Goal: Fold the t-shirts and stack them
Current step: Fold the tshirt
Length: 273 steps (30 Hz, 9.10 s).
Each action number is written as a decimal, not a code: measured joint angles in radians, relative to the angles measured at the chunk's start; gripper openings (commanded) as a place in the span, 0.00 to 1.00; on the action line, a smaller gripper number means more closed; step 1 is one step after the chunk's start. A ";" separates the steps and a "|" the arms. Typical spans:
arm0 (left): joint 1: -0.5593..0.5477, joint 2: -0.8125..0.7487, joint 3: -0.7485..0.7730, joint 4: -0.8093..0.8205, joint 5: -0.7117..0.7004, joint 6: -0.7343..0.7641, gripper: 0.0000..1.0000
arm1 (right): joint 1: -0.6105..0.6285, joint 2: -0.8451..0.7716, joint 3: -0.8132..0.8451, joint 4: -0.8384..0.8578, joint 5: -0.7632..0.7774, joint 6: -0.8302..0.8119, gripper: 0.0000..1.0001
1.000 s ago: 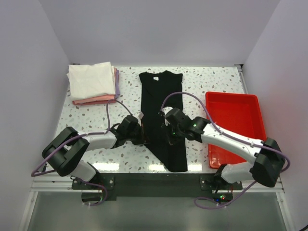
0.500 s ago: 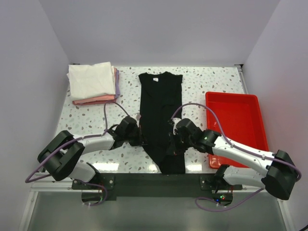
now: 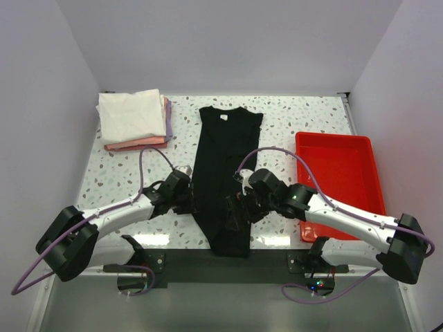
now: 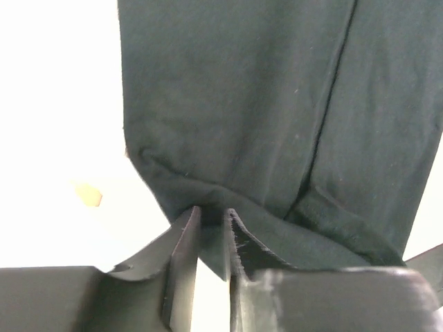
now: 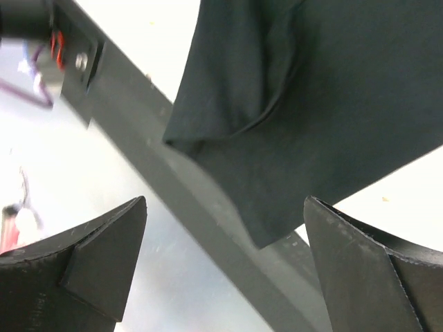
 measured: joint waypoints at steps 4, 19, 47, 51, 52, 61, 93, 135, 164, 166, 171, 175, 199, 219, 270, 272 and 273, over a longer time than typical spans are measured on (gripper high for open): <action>0.000 -0.014 0.031 -0.062 0.006 0.021 0.44 | -0.023 -0.010 0.027 -0.008 0.094 0.005 0.99; -0.083 0.010 0.169 0.011 0.244 0.115 0.66 | -0.194 0.281 0.045 0.124 0.129 0.065 0.99; -0.219 -0.282 0.024 -0.359 0.353 0.084 0.59 | -0.203 0.496 0.142 0.196 0.154 0.063 0.99; -0.219 -0.401 0.024 -0.510 0.300 0.016 0.61 | -0.203 0.505 0.157 0.174 0.162 0.043 0.99; -0.219 -0.414 0.024 -0.528 0.286 0.003 0.61 | -0.203 0.507 0.160 0.171 0.161 0.038 0.99; -0.240 -0.268 0.188 -0.452 0.212 0.003 0.61 | -0.203 0.508 0.162 0.166 0.155 0.025 0.99; -0.550 0.360 0.563 -0.513 -0.196 0.031 0.20 | -0.204 0.508 0.162 0.167 0.150 0.017 0.99; -0.598 -0.043 0.258 -0.914 -0.019 -0.147 0.96 | -0.214 0.531 0.180 0.175 0.118 -0.014 0.99; 0.234 0.223 0.292 0.076 0.272 0.025 1.00 | 0.091 0.408 0.075 0.592 -0.271 -0.314 0.99; 0.234 0.282 0.296 0.142 0.317 0.026 1.00 | 0.112 0.411 0.071 0.596 -0.255 -0.320 0.99; 0.234 0.306 0.296 0.240 0.364 0.035 1.00 | 0.134 0.374 0.010 0.653 -0.196 -0.319 0.99; 0.234 0.373 0.310 0.297 0.391 0.048 1.00 | 0.134 0.346 -0.024 0.682 -0.166 -0.324 0.99; 0.235 0.472 0.304 0.390 0.447 0.094 1.00 | 0.209 0.638 0.141 0.683 -0.102 -0.386 0.97; 0.235 0.512 0.348 0.381 0.446 0.106 1.00 | 0.340 0.465 -0.007 0.640 -0.151 -0.370 0.97; 0.233 0.655 0.571 0.319 0.347 0.137 1.00 | -0.391 0.588 0.209 0.328 0.235 -0.174 0.99; 0.233 0.656 0.577 0.308 0.343 0.138 1.00 | -0.404 0.592 0.218 0.317 0.223 -0.184 0.99; 0.233 0.652 0.576 0.307 0.343 0.138 1.00 | -0.407 0.591 0.219 0.311 0.215 -0.189 0.99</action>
